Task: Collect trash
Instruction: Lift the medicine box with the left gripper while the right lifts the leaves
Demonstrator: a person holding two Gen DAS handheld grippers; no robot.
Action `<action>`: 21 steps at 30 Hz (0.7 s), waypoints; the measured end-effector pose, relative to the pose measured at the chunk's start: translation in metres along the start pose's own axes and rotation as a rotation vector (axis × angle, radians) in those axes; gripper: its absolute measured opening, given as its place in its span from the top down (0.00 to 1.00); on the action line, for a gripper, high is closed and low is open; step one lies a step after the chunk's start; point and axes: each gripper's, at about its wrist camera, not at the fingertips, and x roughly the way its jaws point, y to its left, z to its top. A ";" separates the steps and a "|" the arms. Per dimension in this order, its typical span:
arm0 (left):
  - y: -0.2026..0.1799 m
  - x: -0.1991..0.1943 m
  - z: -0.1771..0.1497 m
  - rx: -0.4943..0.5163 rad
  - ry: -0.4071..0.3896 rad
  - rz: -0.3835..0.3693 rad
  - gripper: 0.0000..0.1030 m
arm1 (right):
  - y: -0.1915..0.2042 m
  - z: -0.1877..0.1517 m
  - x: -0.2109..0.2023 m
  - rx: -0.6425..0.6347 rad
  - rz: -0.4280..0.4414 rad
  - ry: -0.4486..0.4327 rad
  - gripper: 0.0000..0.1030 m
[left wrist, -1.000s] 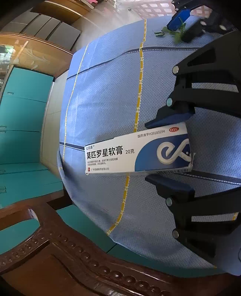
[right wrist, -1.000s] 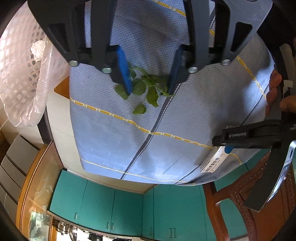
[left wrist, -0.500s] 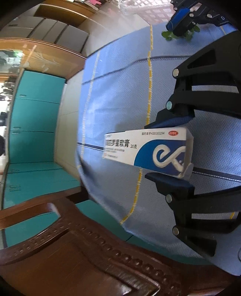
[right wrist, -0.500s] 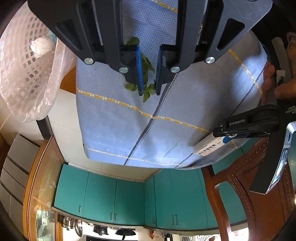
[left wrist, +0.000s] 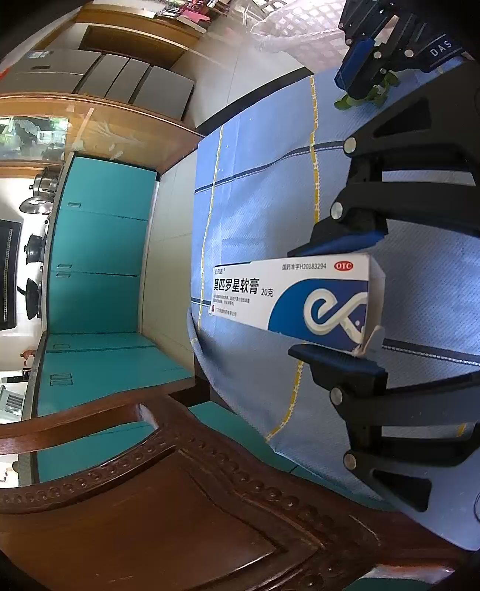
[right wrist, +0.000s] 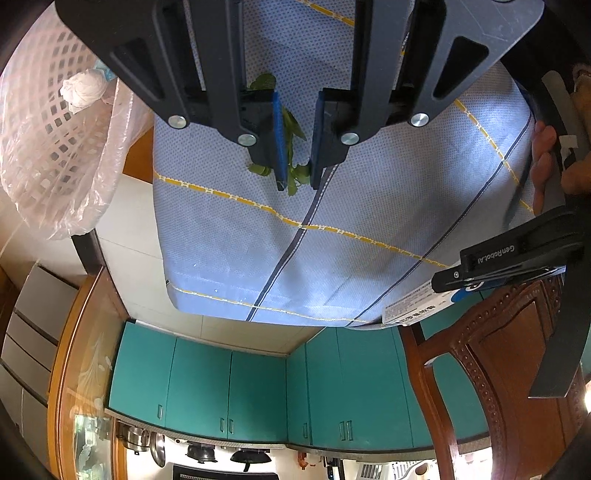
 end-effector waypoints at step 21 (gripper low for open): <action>-0.006 -0.010 -0.021 -0.006 0.009 -0.068 0.55 | -0.002 0.003 -0.007 0.012 0.016 -0.031 0.86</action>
